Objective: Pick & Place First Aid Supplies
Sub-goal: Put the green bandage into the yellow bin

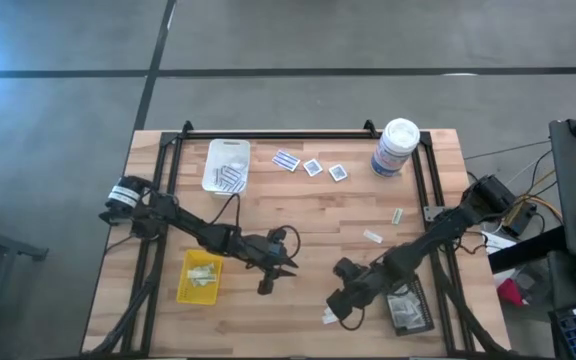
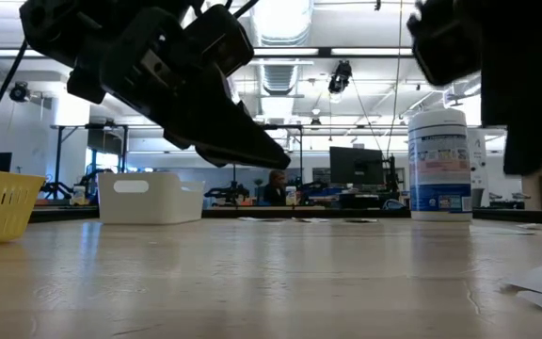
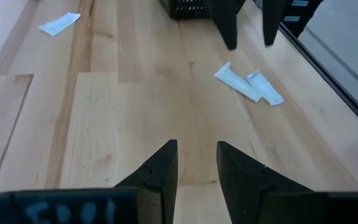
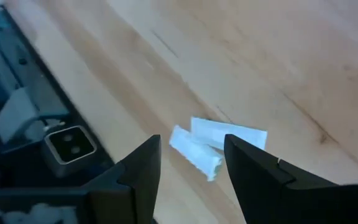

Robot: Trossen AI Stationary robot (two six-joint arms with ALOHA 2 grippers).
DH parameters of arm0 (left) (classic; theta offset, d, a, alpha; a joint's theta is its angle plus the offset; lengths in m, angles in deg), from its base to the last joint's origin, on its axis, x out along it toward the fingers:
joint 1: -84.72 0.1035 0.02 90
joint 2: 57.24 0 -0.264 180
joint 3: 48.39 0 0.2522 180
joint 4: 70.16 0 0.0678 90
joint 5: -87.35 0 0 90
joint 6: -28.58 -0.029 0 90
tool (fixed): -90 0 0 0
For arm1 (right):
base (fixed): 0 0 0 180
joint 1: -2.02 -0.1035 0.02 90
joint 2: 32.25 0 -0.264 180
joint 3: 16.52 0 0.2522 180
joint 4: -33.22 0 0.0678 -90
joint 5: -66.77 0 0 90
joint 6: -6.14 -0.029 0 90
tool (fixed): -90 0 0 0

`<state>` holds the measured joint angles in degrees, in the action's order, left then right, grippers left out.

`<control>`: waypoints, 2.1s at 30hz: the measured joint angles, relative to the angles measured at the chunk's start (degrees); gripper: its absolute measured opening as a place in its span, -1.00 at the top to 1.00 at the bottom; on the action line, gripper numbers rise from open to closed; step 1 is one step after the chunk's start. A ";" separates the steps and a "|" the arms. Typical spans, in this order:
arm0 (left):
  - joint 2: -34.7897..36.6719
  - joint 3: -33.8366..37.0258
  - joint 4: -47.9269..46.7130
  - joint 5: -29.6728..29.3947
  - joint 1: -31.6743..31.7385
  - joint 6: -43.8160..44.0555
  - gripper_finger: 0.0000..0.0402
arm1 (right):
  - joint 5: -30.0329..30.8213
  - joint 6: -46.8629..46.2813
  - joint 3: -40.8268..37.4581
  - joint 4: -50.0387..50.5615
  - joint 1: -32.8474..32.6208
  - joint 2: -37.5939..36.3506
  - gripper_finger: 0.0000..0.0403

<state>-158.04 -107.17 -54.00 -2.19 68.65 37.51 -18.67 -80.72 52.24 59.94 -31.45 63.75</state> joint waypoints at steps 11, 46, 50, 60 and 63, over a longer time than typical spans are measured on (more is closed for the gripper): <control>0.00 0.16 0.01 -0.06 0.00 0.04 0.46 | -6.24 -1.49 -0.44 0.31 1.13 2.26 0.14; 0.00 0.34 0.01 -0.18 0.00 0.04 0.46 | -7.94 -7.55 -4.94 -2.11 1.11 2.39 0.16; 0.00 0.34 0.02 -0.38 0.00 0.04 0.46 | -8.20 -7.69 -4.94 -2.66 1.10 3.68 0.18; -0.02 0.43 -0.01 -0.40 0.00 0.04 0.46 | -10.62 -8.37 -4.59 -7.49 1.13 7.67 0.24; -0.02 0.43 0.01 -0.47 0.00 0.04 0.46 | -10.55 -10.39 -4.57 -6.81 1.13 7.72 0.28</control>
<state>-158.06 -106.75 -53.99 -2.66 68.65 37.55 -29.22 -91.11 47.68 53.14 -30.32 71.47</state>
